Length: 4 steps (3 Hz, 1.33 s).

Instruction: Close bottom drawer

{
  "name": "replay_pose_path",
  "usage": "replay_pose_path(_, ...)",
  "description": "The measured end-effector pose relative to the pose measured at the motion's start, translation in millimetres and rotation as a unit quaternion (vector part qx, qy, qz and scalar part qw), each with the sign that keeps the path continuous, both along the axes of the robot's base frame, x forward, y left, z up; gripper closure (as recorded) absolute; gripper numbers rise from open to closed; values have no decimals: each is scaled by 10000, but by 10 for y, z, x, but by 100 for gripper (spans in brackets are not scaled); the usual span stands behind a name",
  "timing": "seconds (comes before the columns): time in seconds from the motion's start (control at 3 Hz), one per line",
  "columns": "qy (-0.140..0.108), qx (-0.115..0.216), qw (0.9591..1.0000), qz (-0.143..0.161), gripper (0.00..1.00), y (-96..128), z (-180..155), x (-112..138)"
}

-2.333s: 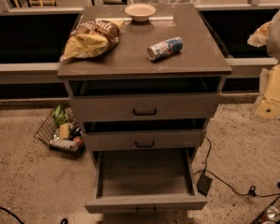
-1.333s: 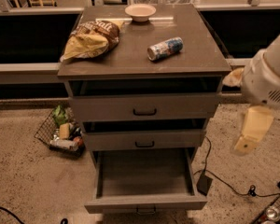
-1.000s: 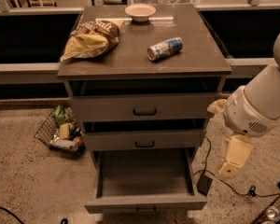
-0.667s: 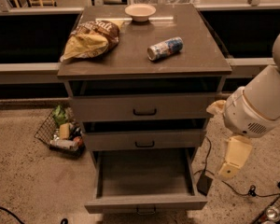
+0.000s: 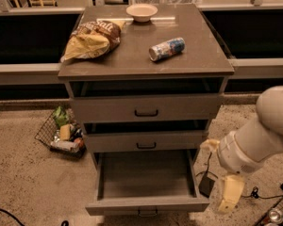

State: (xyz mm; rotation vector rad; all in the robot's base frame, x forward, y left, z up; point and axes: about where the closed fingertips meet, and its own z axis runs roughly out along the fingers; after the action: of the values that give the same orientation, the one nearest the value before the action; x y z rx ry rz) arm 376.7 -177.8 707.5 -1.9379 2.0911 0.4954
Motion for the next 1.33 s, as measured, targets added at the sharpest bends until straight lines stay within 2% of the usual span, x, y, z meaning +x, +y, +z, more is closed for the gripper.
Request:
replay_pose_path(0.33,400,211,9987,237,0,53,-684,-197)
replay_pose_path(0.67,925,545,9932,462,0,226,-1350,-430)
replay_pose_path(1.0,926,545,9931,462,0,226,-1353,-430)
replay_pose_path(1.33,1085,588,9912,477,0,220,-1731,-408)
